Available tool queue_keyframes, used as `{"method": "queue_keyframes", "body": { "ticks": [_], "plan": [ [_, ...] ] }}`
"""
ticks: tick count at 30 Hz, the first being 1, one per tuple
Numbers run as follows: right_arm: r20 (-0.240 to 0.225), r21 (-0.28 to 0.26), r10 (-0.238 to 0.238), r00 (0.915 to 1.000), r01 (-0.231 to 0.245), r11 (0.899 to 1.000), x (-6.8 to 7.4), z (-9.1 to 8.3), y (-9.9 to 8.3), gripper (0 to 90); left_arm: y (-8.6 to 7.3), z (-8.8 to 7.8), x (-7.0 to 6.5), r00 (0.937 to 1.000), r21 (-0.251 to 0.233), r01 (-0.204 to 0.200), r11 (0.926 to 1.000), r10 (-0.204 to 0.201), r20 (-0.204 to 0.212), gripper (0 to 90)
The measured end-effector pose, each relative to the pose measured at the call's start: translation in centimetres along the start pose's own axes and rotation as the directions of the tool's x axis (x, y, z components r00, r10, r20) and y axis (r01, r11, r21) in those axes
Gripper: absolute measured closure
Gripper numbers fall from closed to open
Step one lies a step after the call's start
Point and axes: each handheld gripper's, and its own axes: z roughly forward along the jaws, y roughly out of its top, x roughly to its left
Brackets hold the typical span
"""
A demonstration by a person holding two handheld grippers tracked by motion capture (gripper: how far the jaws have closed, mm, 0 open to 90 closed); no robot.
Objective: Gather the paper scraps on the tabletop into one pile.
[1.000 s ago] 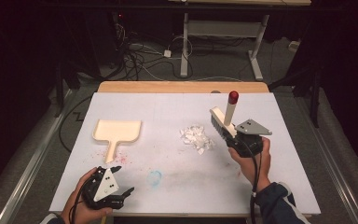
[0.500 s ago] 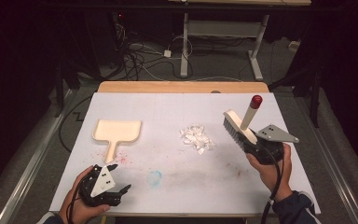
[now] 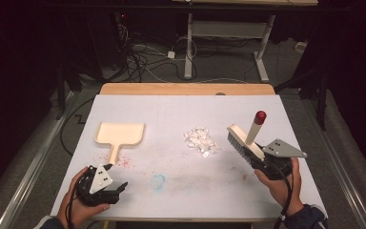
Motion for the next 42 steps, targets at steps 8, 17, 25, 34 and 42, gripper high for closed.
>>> {"method": "queue_keyframes", "body": {
  "ticks": [8, 17, 25, 34, 42],
  "plan": [
    [-0.035, 0.003, -0.038, 0.9986, 0.038, 0.999, 1.2, -0.7, -0.7, 67.7, -0.8, 0.5, 2.4, 0.9801, 0.034, 0.188, 0.9815, -0.186, -0.071, 22.3],
    [-0.039, 0.004, -0.048, 0.9981, 0.048, 0.999, 1.4, -0.6, -0.7, 67.7, -0.9, 0.9, 3.9, 0.9508, 0.015, 0.302, 0.9532, -0.300, -0.078, 22.3],
    [-0.039, 0.003, -0.053, 0.9978, 0.053, 0.999, 1.4, -0.6, -0.6, 67.7, -0.5, 1.6, 4.3, 0.9409, 0.013, 0.333, 0.9427, -0.332, -0.068, 22.3],
    [-0.032, 0.004, -0.058, 0.9978, 0.058, 0.998, 1.4, -0.6, -0.5, 67.7, 0.3, 2.6, 5.0, 0.9304, 0.026, 0.363, 0.9316, -0.360, -0.068, 22.2],
    [-0.032, -0.005, -0.061, 0.9976, 0.061, 0.998, 1.4, -0.7, -0.4, 67.7, 0.9, 4.4, 6.0, 0.8998, 0.060, 0.435, 0.8984, -0.431, -0.068, 22.8]
  ]
}}
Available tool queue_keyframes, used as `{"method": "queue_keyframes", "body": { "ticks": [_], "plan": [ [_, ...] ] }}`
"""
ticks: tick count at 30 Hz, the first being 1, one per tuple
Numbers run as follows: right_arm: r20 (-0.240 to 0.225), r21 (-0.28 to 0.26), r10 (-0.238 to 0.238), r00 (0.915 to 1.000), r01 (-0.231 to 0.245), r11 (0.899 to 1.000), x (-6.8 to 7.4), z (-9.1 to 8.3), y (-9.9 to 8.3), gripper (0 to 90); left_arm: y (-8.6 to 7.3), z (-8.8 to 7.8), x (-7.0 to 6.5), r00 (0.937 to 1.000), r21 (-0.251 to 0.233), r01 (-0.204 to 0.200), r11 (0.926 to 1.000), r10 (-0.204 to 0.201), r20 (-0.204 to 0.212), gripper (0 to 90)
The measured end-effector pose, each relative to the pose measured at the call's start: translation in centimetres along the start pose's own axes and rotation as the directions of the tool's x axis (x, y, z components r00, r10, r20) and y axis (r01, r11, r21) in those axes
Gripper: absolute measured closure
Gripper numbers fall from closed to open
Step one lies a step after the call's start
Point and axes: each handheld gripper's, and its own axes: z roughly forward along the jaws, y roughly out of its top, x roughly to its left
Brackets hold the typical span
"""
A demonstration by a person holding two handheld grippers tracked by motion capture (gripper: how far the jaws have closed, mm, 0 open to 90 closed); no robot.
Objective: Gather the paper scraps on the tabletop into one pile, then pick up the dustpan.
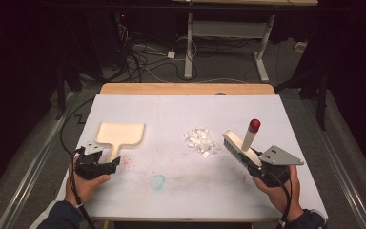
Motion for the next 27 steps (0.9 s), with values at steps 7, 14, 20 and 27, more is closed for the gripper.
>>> {"method": "queue_keyframes", "body": {
  "ticks": [7, 14, 20, 27],
  "plan": [
    [0.002, 0.000, -0.001, 1.0000, 0.001, 1.000, 0.1, 0.0, 0.1, 67.6, 1.0, 2.1, 0.1, 0.9985, 0.055, 0.052, 0.9971, -0.051, -0.020, 25.8],
    [-0.003, 0.000, 0.000, 1.0000, 0.000, 1.000, -0.1, 0.1, 0.0, 67.7, 1.7, 3.2, 0.1, 0.9947, 0.051, 0.089, 0.9948, -0.086, -0.056, 29.2],
    [-0.005, 0.006, -0.002, 1.0000, 0.002, 1.000, 0.1, 0.1, 0.0, 67.7, 2.1, 3.2, 0.1, 0.9978, 0.058, 0.055, 0.9968, -0.053, -0.040, 44.4],
    [0.008, 0.007, 0.015, 0.9999, -0.015, 1.000, -0.4, -0.1, -0.5, 67.6, 2.4, 3.4, 0.6, 0.9992, 0.063, 0.039, 0.9972, -0.038, -0.012, 63.1]
  ]
}}
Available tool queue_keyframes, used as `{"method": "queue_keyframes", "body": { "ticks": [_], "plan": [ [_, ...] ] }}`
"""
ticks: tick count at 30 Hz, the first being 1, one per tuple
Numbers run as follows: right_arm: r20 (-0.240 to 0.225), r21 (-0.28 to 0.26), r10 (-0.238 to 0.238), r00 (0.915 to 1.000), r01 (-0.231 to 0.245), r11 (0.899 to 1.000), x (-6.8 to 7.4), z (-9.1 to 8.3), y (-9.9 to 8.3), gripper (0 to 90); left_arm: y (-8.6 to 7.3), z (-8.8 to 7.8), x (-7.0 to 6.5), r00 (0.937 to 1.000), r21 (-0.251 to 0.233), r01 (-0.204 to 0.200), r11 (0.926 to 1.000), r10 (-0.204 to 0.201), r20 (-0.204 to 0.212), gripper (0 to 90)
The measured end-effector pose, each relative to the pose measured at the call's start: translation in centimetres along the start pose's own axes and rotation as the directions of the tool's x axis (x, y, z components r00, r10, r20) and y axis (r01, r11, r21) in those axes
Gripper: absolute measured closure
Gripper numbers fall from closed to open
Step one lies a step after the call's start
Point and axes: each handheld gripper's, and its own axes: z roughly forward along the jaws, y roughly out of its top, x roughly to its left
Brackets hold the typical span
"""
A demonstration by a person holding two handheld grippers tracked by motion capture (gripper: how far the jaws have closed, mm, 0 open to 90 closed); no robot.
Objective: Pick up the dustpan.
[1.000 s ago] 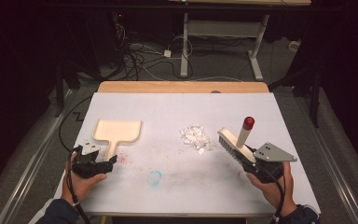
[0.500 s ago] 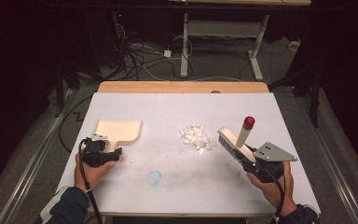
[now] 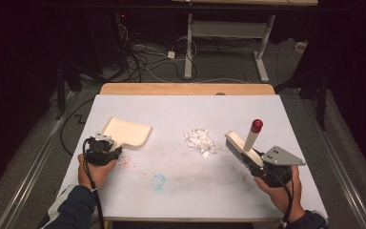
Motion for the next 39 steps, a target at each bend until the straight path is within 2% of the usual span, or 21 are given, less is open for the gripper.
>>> {"method": "queue_keyframes", "body": {
  "ticks": [8, 17, 25, 28, 30, 35, 39],
  "plan": [
    [-0.001, 0.006, 0.010, 0.9999, -0.010, 1.000, -0.2, 0.1, -0.1, 67.7, 0.1, -0.1, -0.1, 0.9996, 0.005, -0.028, 0.9996, 0.029, -0.009, 63.8],
    [0.001, 0.010, 0.013, 0.9999, -0.013, 1.000, -0.3, 0.2, -0.2, 67.7, 0.4, -0.8, -0.2, 0.9983, 0.019, -0.058, 0.9981, 0.058, 0.006, 63.9],
    [0.009, 0.003, 0.014, 0.9999, -0.014, 1.000, -0.5, 0.1, -0.2, 67.7, 0.6, -2.0, -0.9, 0.9949, -0.014, -0.099, 0.9950, 0.099, 0.016, 64.1],
    [0.011, 0.001, 0.009, 0.9999, -0.009, 1.000, -0.7, 0.2, -0.2, 67.7, 0.7, -2.5, -1.1, 0.9924, -0.025, -0.123, 0.9921, 0.123, 0.009, 64.1],
    [0.012, 0.003, 0.025, 0.9996, -0.025, 1.000, -0.6, 0.2, -0.2, 67.7, 0.8, -2.9, -1.2, 0.9912, -0.036, -0.131, 0.9908, 0.131, 0.014, 64.1],
    [0.012, 0.003, 0.027, 0.9996, -0.027, 1.000, -0.6, 0.2, -0.2, 67.7, 0.9, -3.8, -1.6, 0.9878, -0.059, -0.152, 0.9866, 0.154, 0.024, 64.1],
    [0.011, 0.000, 0.024, 0.9997, -0.024, 1.000, -0.6, 0.1, -0.2, 67.7, 0.8, -4.4, -2.1, 0.9819, -0.063, -0.185, 0.9808, 0.187, 0.030, 64.1]
  ]
}}
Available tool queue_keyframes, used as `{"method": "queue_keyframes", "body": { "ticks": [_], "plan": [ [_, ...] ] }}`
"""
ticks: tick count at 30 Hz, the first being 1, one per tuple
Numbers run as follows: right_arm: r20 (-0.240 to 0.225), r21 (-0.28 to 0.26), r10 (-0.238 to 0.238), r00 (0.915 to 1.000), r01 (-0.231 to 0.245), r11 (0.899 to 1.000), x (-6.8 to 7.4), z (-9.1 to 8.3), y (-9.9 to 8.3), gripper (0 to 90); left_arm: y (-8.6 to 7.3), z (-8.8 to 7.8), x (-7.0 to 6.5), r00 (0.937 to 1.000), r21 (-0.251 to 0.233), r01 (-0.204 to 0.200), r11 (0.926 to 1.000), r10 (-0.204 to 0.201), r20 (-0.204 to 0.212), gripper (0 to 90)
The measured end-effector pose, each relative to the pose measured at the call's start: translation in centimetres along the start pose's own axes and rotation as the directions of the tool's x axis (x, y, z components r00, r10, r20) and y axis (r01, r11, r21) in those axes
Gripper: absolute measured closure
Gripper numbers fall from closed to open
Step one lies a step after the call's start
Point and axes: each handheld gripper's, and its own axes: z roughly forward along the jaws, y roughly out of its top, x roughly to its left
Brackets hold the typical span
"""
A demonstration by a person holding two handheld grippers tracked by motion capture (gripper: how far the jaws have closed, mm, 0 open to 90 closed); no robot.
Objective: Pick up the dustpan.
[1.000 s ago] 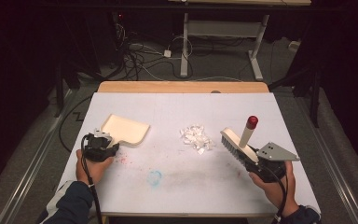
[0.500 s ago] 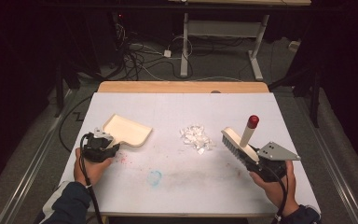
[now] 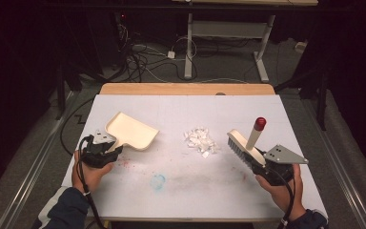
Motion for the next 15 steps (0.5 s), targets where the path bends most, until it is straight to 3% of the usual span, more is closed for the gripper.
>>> {"method": "queue_keyframes", "body": {
  "ticks": [7, 15],
  "plan": [
    [0.001, 0.000, -0.002, 1.0000, 0.002, 1.000, 0.0, 0.0, 0.0, 67.7, 0.0, -0.8, -1.5, 0.9978, -0.034, -0.064, 0.9974, 0.064, 0.016, 64.1],
    [0.003, 0.000, -0.005, 1.0000, 0.005, 1.000, 0.0, 0.0, 0.0, 67.7, -0.1, -1.4, -3.3, 0.9887, -0.027, -0.136, 0.9904, 0.137, 0.061, 64.1]
  ]
}}
